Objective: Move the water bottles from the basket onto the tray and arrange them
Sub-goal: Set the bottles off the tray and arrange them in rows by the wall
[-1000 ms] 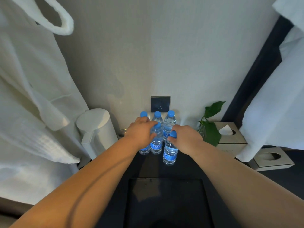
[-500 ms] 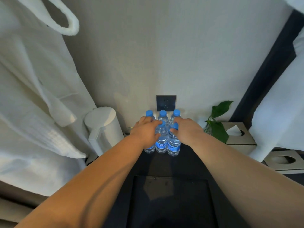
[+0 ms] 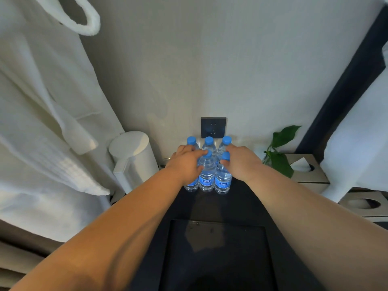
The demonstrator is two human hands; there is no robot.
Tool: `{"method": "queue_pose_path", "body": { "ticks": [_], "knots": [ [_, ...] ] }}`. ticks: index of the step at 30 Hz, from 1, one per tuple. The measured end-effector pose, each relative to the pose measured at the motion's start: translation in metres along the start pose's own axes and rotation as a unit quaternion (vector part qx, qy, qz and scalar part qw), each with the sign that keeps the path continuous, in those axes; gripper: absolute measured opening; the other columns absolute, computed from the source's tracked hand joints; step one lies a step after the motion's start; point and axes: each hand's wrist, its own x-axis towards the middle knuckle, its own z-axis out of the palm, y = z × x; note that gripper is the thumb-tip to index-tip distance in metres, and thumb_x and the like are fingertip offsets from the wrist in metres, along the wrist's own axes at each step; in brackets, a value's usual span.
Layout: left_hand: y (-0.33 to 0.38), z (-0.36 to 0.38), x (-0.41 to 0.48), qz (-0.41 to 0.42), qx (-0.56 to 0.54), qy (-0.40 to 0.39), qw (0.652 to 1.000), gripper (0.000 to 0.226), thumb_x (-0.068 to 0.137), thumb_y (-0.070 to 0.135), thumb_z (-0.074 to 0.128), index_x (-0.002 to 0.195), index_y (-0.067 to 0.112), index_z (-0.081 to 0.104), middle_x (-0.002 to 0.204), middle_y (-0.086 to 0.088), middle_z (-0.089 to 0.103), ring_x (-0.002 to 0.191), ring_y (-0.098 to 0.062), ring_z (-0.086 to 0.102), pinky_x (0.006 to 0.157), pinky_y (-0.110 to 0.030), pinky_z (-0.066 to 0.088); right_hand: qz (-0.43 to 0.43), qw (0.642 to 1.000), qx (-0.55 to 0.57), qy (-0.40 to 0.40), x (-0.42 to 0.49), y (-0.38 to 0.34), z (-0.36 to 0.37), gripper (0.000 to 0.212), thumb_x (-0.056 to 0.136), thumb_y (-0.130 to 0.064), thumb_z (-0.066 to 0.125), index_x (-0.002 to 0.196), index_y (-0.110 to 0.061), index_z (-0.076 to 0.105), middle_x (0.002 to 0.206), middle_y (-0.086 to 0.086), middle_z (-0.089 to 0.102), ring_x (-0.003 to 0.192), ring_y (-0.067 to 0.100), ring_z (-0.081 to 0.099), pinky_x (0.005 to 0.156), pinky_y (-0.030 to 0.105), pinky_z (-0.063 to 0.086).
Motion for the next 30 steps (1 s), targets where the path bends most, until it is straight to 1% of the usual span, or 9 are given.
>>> {"method": "queue_pose_path", "body": {
  "ticks": [2,7,13,15,17,21,24,27,30],
  "knots": [
    [0.0,-0.001,0.0,0.001,-0.002,-0.001,1.0,0.059,0.1,0.033,0.061,0.155,0.037,0.04,0.155,-0.004,0.042,0.143,-0.026,0.031,0.118,-0.046,0.032,0.002,1.0,0.001,0.004,0.001,0.0,0.0,0.037,0.102,-0.042,0.062,0.127,-0.015,0.056,0.11,0.009,0.067,0.084,0.022,0.054,0.07,0.034,0.041],
    [-0.002,-0.001,-0.001,0.004,-0.002,0.0,1.0,0.06,0.1,0.032,0.063,0.155,0.037,0.04,0.155,-0.004,0.042,0.143,-0.026,0.031,0.118,-0.046,0.033,0.006,1.0,0.016,0.022,0.001,-0.002,0.002,0.044,0.103,-0.039,0.062,0.138,-0.013,0.054,0.115,0.011,0.068,0.087,0.022,0.052,0.074,0.034,0.042],
    [-0.002,0.0,0.0,0.007,-0.002,0.002,1.0,0.061,0.1,0.03,0.061,0.156,0.037,0.039,0.156,-0.004,0.041,0.144,-0.026,0.03,0.119,-0.045,0.032,0.009,1.0,0.01,0.019,0.002,-0.002,0.001,0.043,0.104,-0.04,0.061,0.137,-0.013,0.054,0.114,0.012,0.068,0.087,0.022,0.054,0.073,0.035,0.042],
    [-0.002,0.001,0.001,0.008,0.001,0.004,1.0,0.059,0.1,0.032,0.061,0.155,0.037,0.04,0.156,-0.004,0.041,0.144,-0.026,0.03,0.118,-0.045,0.032,0.008,1.0,0.009,0.015,0.001,-0.003,0.001,0.044,0.104,-0.04,0.059,0.138,-0.013,0.052,0.116,0.012,0.068,0.091,0.025,0.059,0.074,0.036,0.043],
    [-0.001,0.0,0.004,0.017,0.013,0.014,1.0,0.054,0.1,0.036,0.06,0.152,0.034,0.046,0.153,-0.004,0.045,0.143,-0.026,0.033,0.117,-0.044,0.033,0.008,1.0,0.009,0.012,0.001,-0.003,0.0,0.043,0.105,-0.04,0.058,0.139,-0.014,0.052,0.116,0.012,0.068,0.09,0.024,0.057,0.074,0.035,0.043],
    [0.003,-0.006,0.02,0.039,0.068,0.037,0.996,0.043,0.098,0.04,0.063,0.14,0.03,0.057,0.138,-0.001,0.059,0.127,-0.026,0.05,0.105,-0.043,0.039,0.013,1.0,0.006,0.006,0.001,-0.003,-0.001,0.038,0.105,-0.038,0.056,0.135,-0.015,0.053,0.111,0.011,0.067,0.086,0.023,0.054,0.071,0.035,0.042],
    [0.005,-0.005,0.031,0.036,0.064,0.035,0.997,0.039,0.097,0.039,0.065,0.135,0.028,0.058,0.128,-0.001,0.066,0.115,-0.027,0.058,0.094,-0.04,0.042,0.015,1.0,0.006,0.005,0.001,-0.003,-0.001,0.037,0.104,-0.038,0.056,0.133,-0.015,0.053,0.109,0.01,0.067,0.085,0.024,0.056,0.07,0.035,0.043],
    [0.003,0.002,0.039,0.02,0.062,0.023,0.998,0.031,0.099,0.039,0.06,0.128,0.029,0.061,0.119,-0.002,0.07,0.103,-0.027,0.062,0.081,-0.035,0.04,0.012,1.0,0.002,0.005,0.002,-0.004,0.0,0.035,0.104,-0.038,0.057,0.13,-0.015,0.054,0.102,0.007,0.065,0.082,0.023,0.055,0.069,0.035,0.041],
    [0.0,0.008,0.043,-0.001,0.005,0.017,1.0,0.034,0.098,0.038,0.061,0.131,0.03,0.061,0.117,-0.003,0.07,0.1,-0.028,0.064,0.083,-0.037,0.049,0.014,1.0,0.01,0.007,0.002,-0.003,0.001,0.034,0.104,-0.038,0.058,0.131,-0.016,0.054,0.095,0.003,0.059,0.081,0.023,0.056,0.069,0.034,0.043]
  ]
}}
